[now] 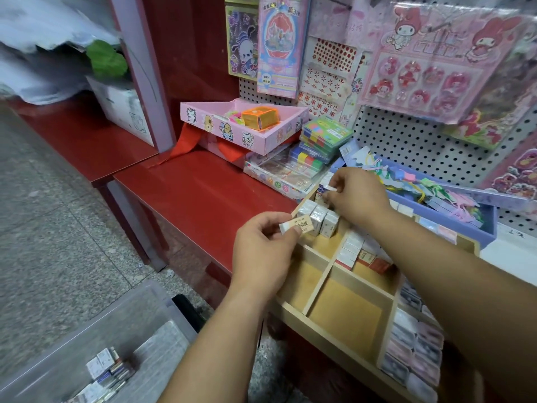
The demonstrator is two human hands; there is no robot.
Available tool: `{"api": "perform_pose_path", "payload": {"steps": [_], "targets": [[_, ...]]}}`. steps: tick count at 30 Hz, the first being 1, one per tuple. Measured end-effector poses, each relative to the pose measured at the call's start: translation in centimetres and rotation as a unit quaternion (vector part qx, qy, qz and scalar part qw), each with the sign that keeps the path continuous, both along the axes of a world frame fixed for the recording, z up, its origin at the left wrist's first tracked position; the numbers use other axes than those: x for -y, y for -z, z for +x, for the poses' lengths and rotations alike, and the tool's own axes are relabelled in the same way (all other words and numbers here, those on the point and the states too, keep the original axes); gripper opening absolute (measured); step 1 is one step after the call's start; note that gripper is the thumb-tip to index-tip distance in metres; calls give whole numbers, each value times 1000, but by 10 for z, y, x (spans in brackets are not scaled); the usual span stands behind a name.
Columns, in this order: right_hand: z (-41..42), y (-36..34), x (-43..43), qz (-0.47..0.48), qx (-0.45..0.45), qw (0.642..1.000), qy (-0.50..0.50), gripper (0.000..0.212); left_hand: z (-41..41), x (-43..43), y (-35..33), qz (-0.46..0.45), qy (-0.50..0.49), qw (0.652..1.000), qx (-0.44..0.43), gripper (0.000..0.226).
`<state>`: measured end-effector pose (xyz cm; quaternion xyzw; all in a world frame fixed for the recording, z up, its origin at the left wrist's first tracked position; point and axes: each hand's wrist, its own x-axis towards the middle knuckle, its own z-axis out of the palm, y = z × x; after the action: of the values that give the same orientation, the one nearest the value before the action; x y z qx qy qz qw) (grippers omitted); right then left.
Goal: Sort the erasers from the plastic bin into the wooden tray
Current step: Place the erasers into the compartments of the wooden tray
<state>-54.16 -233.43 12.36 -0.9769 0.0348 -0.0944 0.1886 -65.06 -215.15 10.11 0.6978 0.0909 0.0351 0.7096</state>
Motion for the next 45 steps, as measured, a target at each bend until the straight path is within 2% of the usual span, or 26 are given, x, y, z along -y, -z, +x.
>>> {"api": "perform_pose_path", "payload": {"steps": [5, 11, 20, 23, 26, 29, 31, 33, 37, 39, 42, 45], "targets": [[10, -1, -10, -101, 10, 995, -13, 23, 3, 0, 1, -5, 6, 1000, -2, 13], [13, -1, -16, -144, 11, 989, -10, 16, 3, 1, -1, -17, 11, 1000, -4, 17], [9, 5, -5, -114, 36, 992, -30, 24, 2, 2, 1, -21, -1, 1000, -6, 14], [6, -2, -3, -72, 21, 996, -39, 21, 3, 2, 1, -24, -7, 1000, -7, 14], [-6, -12, -2, 16, 20, 999, -30, 13, 2, 2, 0, -27, -6, 1000, -1, 14], [-34, -25, -7, 127, 27, 990, -47, 22, 1, 3, -2, -40, -4, 999, 12, 13], [-59, -33, -12, 209, -24, 975, -73, 27, 1, 5, -5, -59, 5, 998, 18, 13], [-79, -34, -13, 273, -94, 952, -98, 23, 0, 7, -7, -78, 23, 997, 20, 16], [-98, -26, 0, 326, -133, 932, -83, 14, -3, 14, -8, -76, 60, 995, 24, 28], [-106, -27, 9, 342, -122, 929, -74, 8, -5, 19, -8, -75, 65, 995, 19, 28], [-112, -32, 30, 368, -65, 927, -23, 7, -6, 22, -5, -47, 65, 997, 22, 16], [-105, -31, 63, 316, 22, 946, 71, 8, -6, 21, -2, -32, 58, 997, 25, 10]]}}
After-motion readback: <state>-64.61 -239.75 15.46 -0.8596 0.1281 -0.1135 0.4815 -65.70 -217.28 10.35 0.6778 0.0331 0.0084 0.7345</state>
